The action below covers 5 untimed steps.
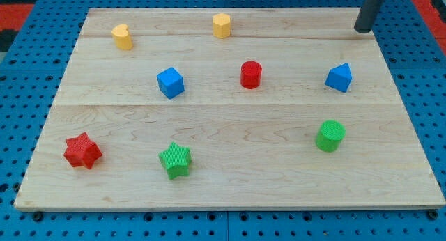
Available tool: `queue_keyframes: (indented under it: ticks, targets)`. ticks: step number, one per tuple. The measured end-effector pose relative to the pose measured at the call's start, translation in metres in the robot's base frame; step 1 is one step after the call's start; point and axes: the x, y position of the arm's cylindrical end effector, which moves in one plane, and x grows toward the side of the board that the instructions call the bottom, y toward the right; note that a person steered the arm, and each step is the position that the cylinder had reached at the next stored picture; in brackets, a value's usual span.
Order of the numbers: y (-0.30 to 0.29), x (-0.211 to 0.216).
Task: Move your arm towards the top center
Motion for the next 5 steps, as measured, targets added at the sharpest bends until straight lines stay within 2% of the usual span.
queue_keyframes:
  ticks: [1,2,3,4,5]
  targets:
    - [-0.002,-0.006]
    - [-0.033,-0.015]
    - [-0.159,-0.036]
    - [-0.256,-0.043]
    - [-0.261,0.009]
